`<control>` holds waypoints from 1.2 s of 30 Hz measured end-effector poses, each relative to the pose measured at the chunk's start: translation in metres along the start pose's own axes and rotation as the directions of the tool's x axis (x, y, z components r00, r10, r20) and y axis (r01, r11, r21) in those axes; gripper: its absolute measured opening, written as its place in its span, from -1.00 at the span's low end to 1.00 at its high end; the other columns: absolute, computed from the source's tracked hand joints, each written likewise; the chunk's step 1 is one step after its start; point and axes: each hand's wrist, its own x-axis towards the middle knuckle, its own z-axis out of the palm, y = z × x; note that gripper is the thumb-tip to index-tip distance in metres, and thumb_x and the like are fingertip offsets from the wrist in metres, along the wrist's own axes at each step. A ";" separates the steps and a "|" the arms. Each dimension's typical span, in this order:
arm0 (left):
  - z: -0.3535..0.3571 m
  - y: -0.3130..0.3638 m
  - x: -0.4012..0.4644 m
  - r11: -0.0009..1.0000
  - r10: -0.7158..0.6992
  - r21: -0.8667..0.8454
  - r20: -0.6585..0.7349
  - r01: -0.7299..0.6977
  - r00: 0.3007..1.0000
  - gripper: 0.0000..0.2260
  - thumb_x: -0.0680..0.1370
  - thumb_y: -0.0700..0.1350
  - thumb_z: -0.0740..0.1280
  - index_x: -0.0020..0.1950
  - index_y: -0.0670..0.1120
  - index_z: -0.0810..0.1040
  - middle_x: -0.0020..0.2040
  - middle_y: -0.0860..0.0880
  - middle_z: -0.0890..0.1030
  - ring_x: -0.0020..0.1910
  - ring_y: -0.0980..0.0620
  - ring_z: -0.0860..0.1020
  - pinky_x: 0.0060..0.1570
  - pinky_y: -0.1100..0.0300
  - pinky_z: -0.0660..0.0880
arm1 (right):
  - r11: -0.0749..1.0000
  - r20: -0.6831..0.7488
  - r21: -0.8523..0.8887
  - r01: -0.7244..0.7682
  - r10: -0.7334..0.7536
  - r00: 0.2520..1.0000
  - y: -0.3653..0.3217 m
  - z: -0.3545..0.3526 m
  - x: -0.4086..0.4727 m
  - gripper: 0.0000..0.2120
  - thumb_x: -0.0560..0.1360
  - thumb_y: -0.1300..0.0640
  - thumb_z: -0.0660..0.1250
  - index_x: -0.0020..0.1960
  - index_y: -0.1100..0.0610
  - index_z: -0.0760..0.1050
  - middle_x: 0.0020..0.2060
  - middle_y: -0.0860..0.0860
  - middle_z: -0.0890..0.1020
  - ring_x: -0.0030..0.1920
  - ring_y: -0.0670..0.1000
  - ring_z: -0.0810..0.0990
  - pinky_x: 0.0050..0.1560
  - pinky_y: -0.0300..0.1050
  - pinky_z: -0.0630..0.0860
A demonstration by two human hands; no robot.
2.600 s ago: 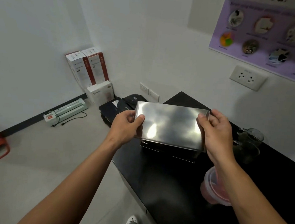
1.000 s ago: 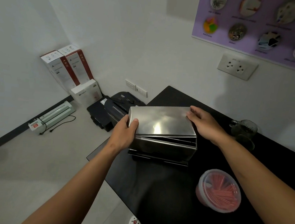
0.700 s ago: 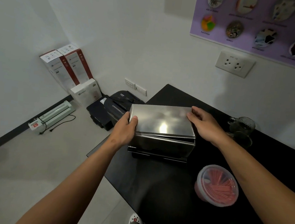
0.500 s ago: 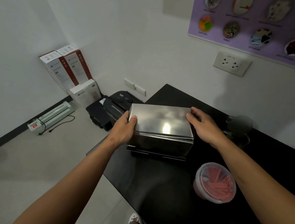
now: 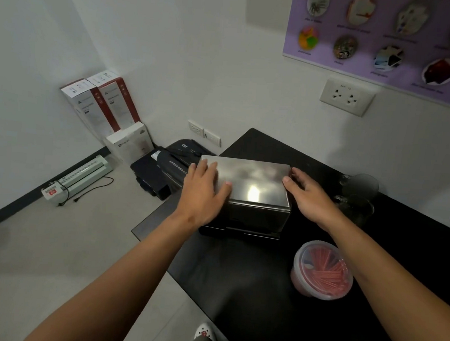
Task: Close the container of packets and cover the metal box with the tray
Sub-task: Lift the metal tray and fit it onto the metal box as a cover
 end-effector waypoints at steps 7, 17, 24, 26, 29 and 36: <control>0.025 0.055 -0.036 0.931 0.132 -0.292 -0.295 -0.221 0.946 -0.77 0.61 0.01 0.40 0.20 -0.07 0.66 0.16 0.03 0.63 0.12 0.22 0.60 0.16 0.29 0.55 | 0.996 0.026 0.066 -0.066 0.064 0.998 -0.002 -0.006 -0.013 -0.49 0.58 -0.25 0.30 0.51 -0.22 0.37 0.32 -0.27 0.54 0.38 -0.03 0.52 0.35 0.05 0.50; 0.081 0.085 -0.051 0.437 -0.433 -0.733 0.336 0.521 0.836 -0.54 0.62 0.28 0.34 0.01 -0.14 0.67 -0.19 0.00 0.67 -0.24 0.06 0.60 -0.09 0.12 0.58 | 0.983 0.134 0.094 -0.156 0.143 0.981 0.005 -0.006 -0.026 -0.36 0.61 -0.19 0.31 0.62 -0.03 0.23 0.38 -0.01 0.58 0.32 0.03 0.60 0.38 0.15 0.49; 0.091 0.084 -0.043 0.426 -0.458 -0.735 0.328 0.528 0.826 -0.51 0.58 0.35 0.34 -0.11 -0.08 0.69 -0.14 -0.04 0.75 -0.22 0.06 0.65 -0.18 0.16 0.52 | 0.990 0.137 0.086 -0.115 0.103 0.985 0.000 -0.003 -0.034 -0.44 0.62 -0.19 0.30 0.57 -0.10 0.32 0.31 -0.08 0.63 0.28 -0.02 0.61 0.34 0.09 0.52; 0.092 0.085 -0.042 0.428 -0.461 -0.738 0.318 0.522 0.828 -0.49 0.57 0.37 0.34 -0.12 -0.08 0.70 -0.16 -0.03 0.76 -0.23 0.06 0.65 -0.19 0.16 0.51 | 0.992 0.133 0.074 -0.106 0.096 0.986 0.000 -0.002 -0.035 -0.44 0.62 -0.19 0.30 0.57 -0.11 0.31 0.32 -0.08 0.61 0.30 -0.01 0.60 0.33 0.08 0.52; 0.092 0.084 -0.040 0.431 -0.465 -0.739 0.309 0.517 0.830 -0.48 0.56 0.38 0.35 -0.14 -0.09 0.70 -0.18 -0.02 0.75 -0.22 0.05 0.65 -0.13 0.12 0.54 | 0.993 0.137 0.072 -0.095 0.084 0.987 0.000 -0.001 -0.038 -0.46 0.62 -0.18 0.29 0.57 -0.13 0.31 0.34 -0.08 0.59 0.31 -0.01 0.58 0.31 0.06 0.53; 0.097 0.081 -0.039 0.451 -0.456 -0.741 0.288 0.498 0.842 -0.49 0.56 0.36 0.35 -0.12 -0.10 0.69 -0.15 -0.04 0.75 -0.18 0.04 0.66 -0.06 0.11 0.57 | 0.997 0.128 0.051 -0.055 0.048 0.991 0.001 0.000 -0.040 -0.51 0.64 -0.16 0.29 0.54 -0.16 0.34 0.26 -0.16 0.59 0.25 -0.08 0.58 0.22 0.01 0.57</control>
